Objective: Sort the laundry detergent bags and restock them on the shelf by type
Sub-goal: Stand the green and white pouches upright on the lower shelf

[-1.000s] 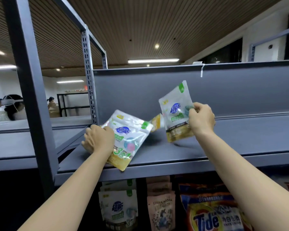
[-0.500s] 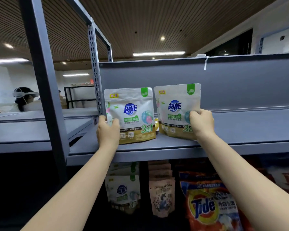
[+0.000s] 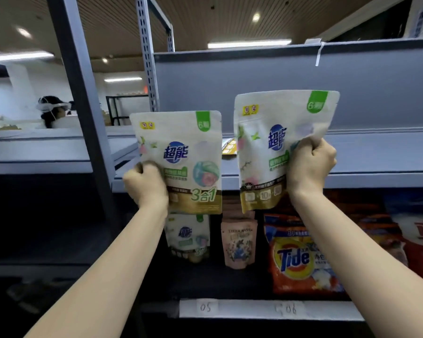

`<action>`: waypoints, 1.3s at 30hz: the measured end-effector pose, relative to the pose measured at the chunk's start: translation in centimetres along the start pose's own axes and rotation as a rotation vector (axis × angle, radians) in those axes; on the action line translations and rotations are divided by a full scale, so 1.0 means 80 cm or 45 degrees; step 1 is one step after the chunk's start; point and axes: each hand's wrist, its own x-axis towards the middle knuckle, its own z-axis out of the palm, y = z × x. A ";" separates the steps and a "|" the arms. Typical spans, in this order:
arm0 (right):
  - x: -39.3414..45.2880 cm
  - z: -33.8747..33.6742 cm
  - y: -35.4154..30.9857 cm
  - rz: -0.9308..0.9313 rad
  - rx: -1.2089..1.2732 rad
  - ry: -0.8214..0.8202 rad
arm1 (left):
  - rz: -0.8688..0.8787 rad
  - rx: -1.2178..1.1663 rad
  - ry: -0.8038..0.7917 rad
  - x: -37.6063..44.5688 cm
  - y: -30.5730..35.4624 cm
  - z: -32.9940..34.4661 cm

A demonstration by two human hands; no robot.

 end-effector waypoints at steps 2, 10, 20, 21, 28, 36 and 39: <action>-0.016 -0.004 0.011 -0.046 -0.013 -0.048 | -0.008 0.075 0.037 -0.017 -0.021 -0.018; -0.087 -0.019 0.084 -0.098 -0.086 -0.411 | -0.174 0.424 -0.062 -0.050 -0.157 -0.074; -0.173 0.009 0.211 0.732 -0.233 -0.987 | -0.906 0.261 -0.230 -0.011 -0.289 -0.070; -0.179 0.016 0.217 0.820 -0.216 -0.989 | -0.921 0.250 -0.247 -0.006 -0.295 -0.067; -0.213 0.074 0.253 0.946 -0.345 -1.131 | -1.022 0.082 -0.451 0.022 -0.342 -0.061; -0.262 0.123 0.298 1.189 -0.249 -1.063 | -1.031 0.165 -0.555 0.049 -0.388 -0.057; -0.272 0.133 0.298 1.109 -0.292 -1.053 | -1.076 0.126 -0.529 0.056 -0.408 -0.066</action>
